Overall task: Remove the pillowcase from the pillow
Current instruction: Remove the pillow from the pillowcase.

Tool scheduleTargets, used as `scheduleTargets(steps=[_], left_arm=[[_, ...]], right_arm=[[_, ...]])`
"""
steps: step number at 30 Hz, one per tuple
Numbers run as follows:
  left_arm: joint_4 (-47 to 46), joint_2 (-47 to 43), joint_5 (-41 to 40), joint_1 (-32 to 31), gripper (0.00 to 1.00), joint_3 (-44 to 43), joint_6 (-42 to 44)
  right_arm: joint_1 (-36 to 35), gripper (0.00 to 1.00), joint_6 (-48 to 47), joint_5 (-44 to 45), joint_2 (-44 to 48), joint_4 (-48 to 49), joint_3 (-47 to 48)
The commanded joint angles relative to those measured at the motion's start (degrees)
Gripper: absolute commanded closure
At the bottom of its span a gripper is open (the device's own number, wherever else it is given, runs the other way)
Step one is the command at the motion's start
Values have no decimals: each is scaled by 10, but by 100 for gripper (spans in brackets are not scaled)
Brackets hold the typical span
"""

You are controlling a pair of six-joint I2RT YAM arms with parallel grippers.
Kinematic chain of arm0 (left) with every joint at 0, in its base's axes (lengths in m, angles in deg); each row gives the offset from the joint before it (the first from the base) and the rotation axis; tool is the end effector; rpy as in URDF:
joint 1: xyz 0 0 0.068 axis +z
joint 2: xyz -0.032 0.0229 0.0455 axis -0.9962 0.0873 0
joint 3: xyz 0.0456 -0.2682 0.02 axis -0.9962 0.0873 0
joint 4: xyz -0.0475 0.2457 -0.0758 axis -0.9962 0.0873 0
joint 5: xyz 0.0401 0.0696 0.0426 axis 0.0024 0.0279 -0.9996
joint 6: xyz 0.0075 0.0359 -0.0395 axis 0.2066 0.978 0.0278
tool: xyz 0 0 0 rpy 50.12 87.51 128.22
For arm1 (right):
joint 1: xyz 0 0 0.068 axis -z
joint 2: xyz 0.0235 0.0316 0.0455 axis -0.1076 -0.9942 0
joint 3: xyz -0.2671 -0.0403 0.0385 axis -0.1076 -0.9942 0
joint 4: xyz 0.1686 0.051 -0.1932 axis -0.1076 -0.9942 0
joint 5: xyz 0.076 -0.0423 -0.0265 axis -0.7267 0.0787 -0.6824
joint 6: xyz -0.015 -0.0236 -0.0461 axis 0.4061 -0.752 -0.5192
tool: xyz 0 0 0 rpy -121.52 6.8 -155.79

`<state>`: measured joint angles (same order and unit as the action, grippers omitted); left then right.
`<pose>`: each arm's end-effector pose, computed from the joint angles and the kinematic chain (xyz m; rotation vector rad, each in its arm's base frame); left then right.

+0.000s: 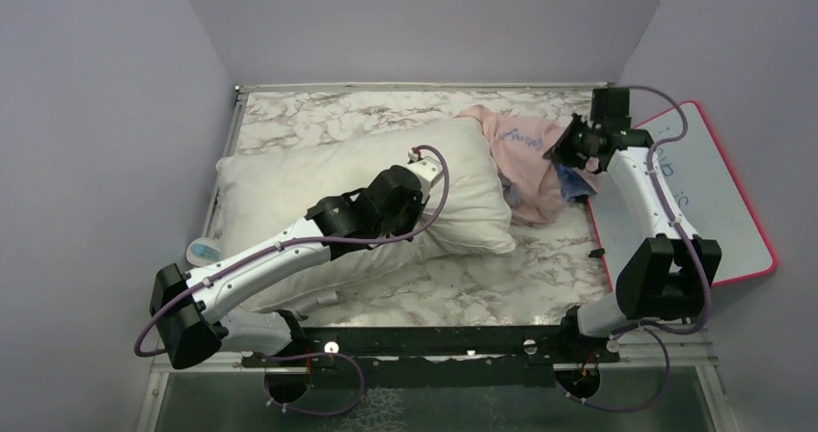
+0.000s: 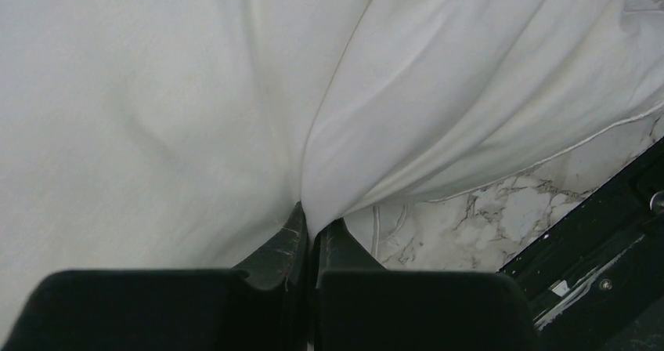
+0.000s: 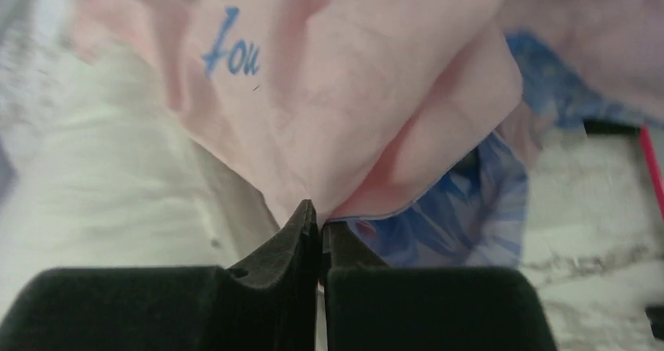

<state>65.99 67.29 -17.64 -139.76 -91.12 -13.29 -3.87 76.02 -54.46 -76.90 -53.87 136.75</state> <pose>0.1613 -0.2171 0.3211 0.7519 2.1686 -0.3975 0.3291 -0.0072 0.3482 0.5773 2.2425 0.4518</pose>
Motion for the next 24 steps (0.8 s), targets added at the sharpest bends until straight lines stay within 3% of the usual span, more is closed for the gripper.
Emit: scheduleTargets(steps=[1, 6, 9, 12, 15, 21, 24], left_arm=[[-13, -2, -61, 7, 100, -16, 4], [-22, -6, -81, 7, 100, -24, -3], [-33, -21, -94, 8, 100, -16, -13], [-45, -32, -101, 9, 100, -11, -19], [-55, -41, -113, 9, 100, -12, -27], [-69, -80, -159, 9, 100, -12, -52], [-84, -104, -182, 9, 100, -10, -68]], right_arm=[[1, 87, -31, 42, 42, -31, -99], [1, 60, -68, 91, 64, -99, -57], [-1, 38, -106, 49, 96, -90, -26], [-13, 25, -141, -13, 116, -52, -24], [-35, 22, -158, -40, 72, -49, -18], [-87, 18, -161, 30, -38, -38, -14], [-93, 16, -168, 16, -90, -17, -10]])
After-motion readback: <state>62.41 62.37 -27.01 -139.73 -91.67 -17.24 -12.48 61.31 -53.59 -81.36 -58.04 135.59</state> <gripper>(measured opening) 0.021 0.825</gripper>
